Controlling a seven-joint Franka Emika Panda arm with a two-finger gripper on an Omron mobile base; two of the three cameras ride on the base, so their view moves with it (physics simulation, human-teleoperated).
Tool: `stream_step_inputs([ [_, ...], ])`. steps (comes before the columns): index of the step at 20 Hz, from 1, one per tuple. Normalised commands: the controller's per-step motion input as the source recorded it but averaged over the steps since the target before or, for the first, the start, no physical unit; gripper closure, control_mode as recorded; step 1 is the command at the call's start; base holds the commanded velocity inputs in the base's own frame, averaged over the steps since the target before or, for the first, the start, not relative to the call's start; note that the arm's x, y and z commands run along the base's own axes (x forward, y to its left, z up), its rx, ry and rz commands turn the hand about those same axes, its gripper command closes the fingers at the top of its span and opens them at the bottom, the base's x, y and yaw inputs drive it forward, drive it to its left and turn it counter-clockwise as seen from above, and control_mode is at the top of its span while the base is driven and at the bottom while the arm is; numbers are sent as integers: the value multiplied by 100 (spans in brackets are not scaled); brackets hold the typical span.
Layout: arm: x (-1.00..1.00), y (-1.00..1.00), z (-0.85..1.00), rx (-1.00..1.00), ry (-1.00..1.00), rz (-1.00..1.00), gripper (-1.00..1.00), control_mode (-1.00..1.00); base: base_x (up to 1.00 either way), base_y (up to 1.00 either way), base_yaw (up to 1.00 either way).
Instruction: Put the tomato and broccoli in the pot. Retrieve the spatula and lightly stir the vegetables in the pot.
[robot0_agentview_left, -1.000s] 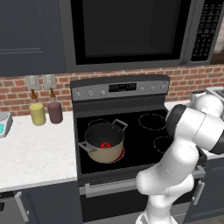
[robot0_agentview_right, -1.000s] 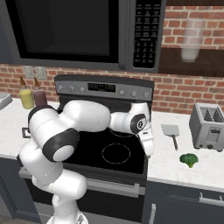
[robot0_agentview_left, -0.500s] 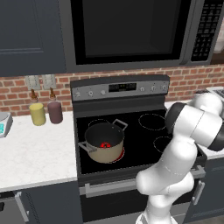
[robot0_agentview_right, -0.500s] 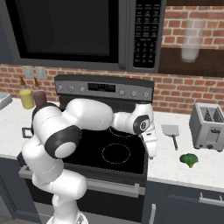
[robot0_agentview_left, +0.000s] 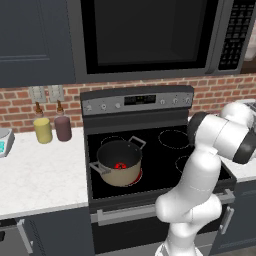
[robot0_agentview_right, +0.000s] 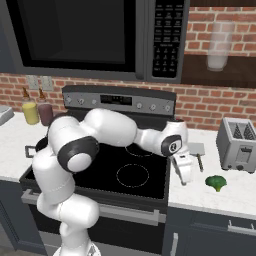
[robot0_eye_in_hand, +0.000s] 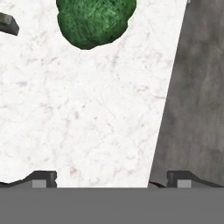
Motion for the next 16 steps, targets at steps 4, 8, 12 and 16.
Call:
stream_step_inputs([
  [4,5,-40,7,9,0,0,-100,-100,0,0,0],
  [8,2,-28,0,9,-5,0,-100,-100,0,0,0],
  [12,1,-26,0,9,-5,0,-100,-100,0,0,0],
  [16,10,-17,0,6,-1,0,-100,-100,0,0,0],
])
